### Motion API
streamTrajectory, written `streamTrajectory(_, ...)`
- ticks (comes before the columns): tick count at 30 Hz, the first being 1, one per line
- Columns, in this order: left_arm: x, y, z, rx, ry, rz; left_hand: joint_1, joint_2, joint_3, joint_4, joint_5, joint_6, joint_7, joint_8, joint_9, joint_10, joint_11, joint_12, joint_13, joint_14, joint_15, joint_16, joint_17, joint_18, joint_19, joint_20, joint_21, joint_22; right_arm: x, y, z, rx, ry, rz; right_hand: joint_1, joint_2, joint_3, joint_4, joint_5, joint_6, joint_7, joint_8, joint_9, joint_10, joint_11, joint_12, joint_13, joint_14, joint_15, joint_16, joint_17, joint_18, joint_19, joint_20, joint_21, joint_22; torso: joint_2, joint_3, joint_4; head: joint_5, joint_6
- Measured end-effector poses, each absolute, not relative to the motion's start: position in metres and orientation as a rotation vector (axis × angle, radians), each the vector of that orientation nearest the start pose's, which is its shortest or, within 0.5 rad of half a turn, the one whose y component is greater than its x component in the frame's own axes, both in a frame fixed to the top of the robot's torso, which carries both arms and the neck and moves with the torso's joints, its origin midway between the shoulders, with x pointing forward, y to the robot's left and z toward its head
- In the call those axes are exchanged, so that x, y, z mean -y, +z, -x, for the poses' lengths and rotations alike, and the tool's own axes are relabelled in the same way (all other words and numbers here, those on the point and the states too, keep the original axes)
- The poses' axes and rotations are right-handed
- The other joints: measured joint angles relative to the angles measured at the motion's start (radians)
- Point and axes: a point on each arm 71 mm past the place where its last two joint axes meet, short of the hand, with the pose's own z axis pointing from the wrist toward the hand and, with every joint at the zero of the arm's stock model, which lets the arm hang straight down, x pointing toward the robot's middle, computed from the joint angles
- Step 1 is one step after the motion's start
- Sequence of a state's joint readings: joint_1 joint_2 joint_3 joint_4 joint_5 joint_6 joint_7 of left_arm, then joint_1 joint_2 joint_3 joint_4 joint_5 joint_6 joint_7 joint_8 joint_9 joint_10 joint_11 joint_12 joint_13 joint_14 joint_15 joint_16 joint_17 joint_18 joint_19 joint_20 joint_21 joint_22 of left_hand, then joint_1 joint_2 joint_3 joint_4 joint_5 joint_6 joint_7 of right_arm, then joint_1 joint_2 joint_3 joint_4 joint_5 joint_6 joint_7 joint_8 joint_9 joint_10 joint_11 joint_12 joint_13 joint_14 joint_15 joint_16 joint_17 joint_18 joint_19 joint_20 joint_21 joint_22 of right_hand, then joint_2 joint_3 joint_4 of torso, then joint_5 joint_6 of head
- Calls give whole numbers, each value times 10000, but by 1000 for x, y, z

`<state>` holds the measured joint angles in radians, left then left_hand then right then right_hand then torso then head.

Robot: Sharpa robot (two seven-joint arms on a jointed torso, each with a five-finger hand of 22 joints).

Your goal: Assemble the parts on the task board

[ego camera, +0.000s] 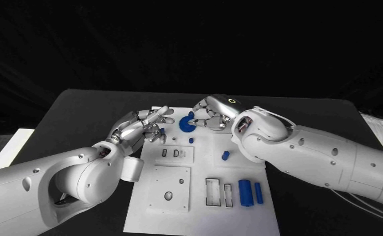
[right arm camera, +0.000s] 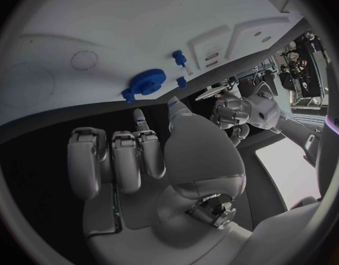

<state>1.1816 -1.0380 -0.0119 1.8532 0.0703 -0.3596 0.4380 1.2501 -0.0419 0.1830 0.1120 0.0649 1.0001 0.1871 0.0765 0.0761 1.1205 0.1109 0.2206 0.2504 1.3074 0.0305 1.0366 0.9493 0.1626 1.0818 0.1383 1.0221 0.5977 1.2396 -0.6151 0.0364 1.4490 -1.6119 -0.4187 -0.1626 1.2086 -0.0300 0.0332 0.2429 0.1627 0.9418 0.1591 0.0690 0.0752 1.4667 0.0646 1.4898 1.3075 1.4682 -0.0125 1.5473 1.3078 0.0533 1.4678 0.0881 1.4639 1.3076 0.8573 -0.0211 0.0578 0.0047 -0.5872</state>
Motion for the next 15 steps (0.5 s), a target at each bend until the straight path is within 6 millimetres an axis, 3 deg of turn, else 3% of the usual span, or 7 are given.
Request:
streamTrajectory(5, -214, -149, -427, -13739, -16674, 11736, 31, 42, -58, -59, 0, -3, 2, 0, 0, -171, 41, 0, 30, -496, 50, -799, -738, 121, -442, 27, -454, -576, 145, -119, -498, -13700, 8109, 1922, 804, -32, 91, -634, 154, -1, 0, 0, 18, 0, 0, -200, 0, 0, 0, -4, 0, 0, 0, 0, -9, -1, -44, 30, -77, 0, 46)
streamTrajectory(9, -217, -151, -430, -13691, -16573, 11763, -16, 89, -79, -143, 0, -55, 53, 0, 18, -421, 123, 0, -16, -1290, 121, -2189, -1971, 124, -713, 117, -846, -838, 186, -114, -497, -13869, 8631, 994, 1484, -180, 209, -1228, 213, -1, -1, 0, 20, 0, 0, -476, 1, 0, 0, -120, -1, 0, 0, 0, -137, -26, -116, 70, -182, 22, 92)
streamTrajectory(11, -218, -152, -432, -13677, -16549, 11768, -16, 89, -121, -185, 0, -79, 77, 0, 17, -540, 175, -40, -73, -1498, 178, -2560, -2220, 123, -856, 154, -1089, -1003, 204, -113, -496, -14010, 8857, 492, 1707, -270, 222, -1459, 213, -1, -1, 0, 19, 0, 0, -598, 1, 0, -1, -178, -1, -1, 0, 0, -154, -77, -155, 105, -251, 23, 117)
streamTrajectory(15, -218, -153, -435, -13686, -16567, 11767, -15, 198, -163, -283, 0, -147, 145, 0, 27, -743, 231, -95, -195, -1743, 248, -3346, -2691, 124, -996, 221, -1734, -1464, 231, -114, -495, -14282, 9131, -239, 1963, -378, 242, -1751, 286, -1, -1, 0, 16, 0, 0, -736, 1, 0, 0, -193, -2, -1, 0, 0, -154, -101, -220, 173, -332, 9, 139)
